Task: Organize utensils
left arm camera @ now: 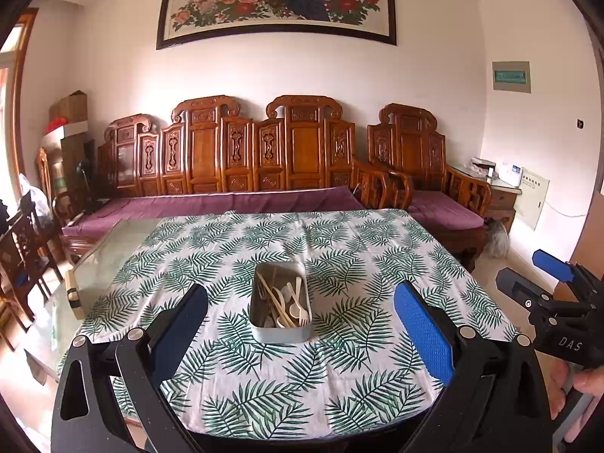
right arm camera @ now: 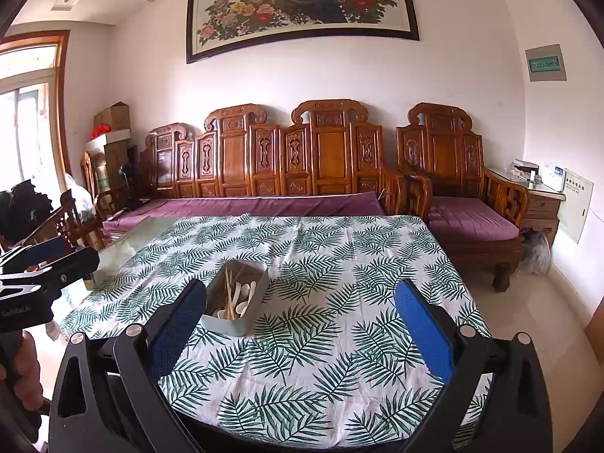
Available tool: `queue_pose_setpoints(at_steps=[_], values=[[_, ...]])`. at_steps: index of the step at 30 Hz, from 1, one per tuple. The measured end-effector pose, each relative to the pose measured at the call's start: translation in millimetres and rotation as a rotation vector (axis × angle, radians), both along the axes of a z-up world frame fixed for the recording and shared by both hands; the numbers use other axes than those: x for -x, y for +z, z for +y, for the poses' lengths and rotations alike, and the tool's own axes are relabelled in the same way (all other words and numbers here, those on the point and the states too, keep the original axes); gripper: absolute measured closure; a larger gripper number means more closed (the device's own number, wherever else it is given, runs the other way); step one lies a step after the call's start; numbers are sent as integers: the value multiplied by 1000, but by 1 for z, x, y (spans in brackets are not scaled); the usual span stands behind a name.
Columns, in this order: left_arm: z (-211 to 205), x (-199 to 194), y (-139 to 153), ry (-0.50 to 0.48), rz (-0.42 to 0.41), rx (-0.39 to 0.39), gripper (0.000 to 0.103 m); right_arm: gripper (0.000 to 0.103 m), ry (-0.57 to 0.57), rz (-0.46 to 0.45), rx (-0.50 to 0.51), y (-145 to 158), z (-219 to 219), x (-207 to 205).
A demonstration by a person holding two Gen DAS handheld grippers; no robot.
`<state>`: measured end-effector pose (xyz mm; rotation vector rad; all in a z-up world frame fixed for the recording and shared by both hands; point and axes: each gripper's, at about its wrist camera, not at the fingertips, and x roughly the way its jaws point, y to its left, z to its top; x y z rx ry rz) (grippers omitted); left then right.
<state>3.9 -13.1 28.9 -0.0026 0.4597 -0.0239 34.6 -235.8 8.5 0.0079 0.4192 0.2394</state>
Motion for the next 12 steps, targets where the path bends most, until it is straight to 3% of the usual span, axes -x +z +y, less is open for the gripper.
queue_pose_setpoints(at_steps=[12], values=[[0,-1,-2,3,2,2,8,3,1,0,-2,0,1,1]])
